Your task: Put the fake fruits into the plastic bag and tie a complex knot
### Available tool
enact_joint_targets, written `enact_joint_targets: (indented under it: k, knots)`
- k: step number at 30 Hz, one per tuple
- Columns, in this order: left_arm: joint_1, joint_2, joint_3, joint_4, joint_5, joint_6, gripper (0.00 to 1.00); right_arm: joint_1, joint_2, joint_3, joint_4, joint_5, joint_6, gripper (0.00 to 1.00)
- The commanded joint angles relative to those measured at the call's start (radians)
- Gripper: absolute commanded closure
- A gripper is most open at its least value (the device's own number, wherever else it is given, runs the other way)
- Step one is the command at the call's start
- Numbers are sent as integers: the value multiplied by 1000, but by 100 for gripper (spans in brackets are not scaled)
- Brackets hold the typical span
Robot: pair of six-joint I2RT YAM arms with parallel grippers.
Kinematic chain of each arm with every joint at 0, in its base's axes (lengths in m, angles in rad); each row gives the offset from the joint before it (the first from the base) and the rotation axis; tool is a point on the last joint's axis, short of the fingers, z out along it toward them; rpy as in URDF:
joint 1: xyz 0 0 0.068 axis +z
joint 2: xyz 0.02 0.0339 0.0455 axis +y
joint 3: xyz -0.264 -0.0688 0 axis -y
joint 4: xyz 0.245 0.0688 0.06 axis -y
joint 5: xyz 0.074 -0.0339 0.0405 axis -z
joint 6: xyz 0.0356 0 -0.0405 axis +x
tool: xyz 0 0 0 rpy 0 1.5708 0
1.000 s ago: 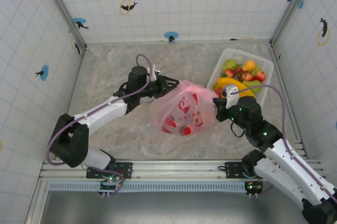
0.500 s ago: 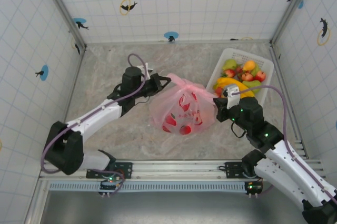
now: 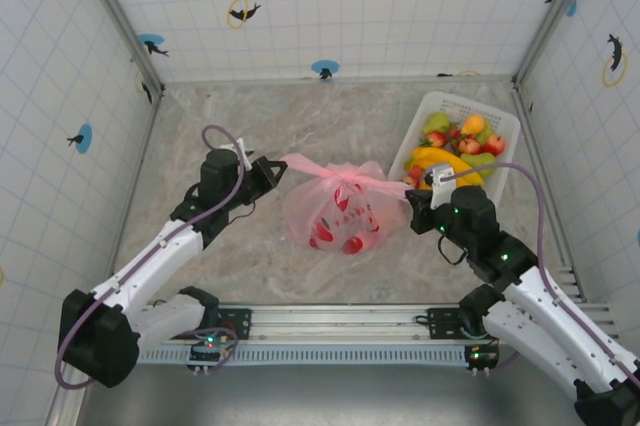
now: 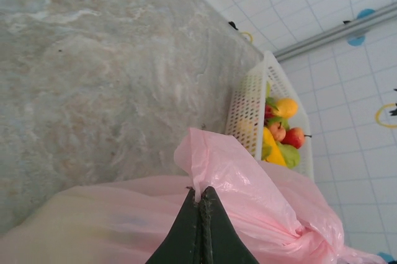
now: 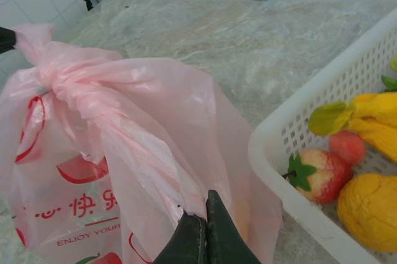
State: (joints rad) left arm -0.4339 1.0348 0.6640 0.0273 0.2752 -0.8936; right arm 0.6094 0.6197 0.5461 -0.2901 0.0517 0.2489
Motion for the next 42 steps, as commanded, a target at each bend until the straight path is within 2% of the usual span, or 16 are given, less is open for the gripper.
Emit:
enact_joint_targets:
  k: [1,8,12,15,17,20,21,22,24,25,30,34,39,40,42]
  knots:
    - [81,-43,-29,-52,-202,-5,100,-31,-11,-53,-139,190,58,100]
    - [119,-56,-89,-53,-208,-18,100,-100,0,-80,-124,151,104,100]
    - [121,-42,-81,39,-97,16,100,-103,-20,-105,-9,-12,75,100]
    - [122,-16,-26,31,-40,48,99,-103,-57,-136,66,-34,85,100]
    - [121,-10,-14,51,3,50,80,-103,-70,-148,99,-59,87,100]
    - [121,-26,-15,83,18,41,59,-103,-59,-160,153,-117,98,100]
    - [121,-33,-17,90,15,35,48,-101,-48,-161,162,-132,100,98]
    - [121,-35,-21,110,34,31,42,-100,-37,-160,164,-138,100,93]
    - [120,-25,-25,145,95,19,37,-102,-31,-148,150,-129,89,83]
    - [117,-10,-22,160,140,10,35,-102,-37,-137,132,-113,79,74]
    - [28,83,-7,242,234,-43,24,-103,-72,-89,73,-93,41,57]
    - [-68,203,48,278,215,-47,19,-103,-49,-95,82,-115,52,54]
    - [-91,338,92,345,206,-66,14,-104,-33,-104,100,-118,64,55]
    - [-92,361,98,356,210,-71,14,-103,-34,-107,103,-116,66,55]
    - [-94,400,106,398,220,-81,17,-103,-31,-109,108,-118,69,63]
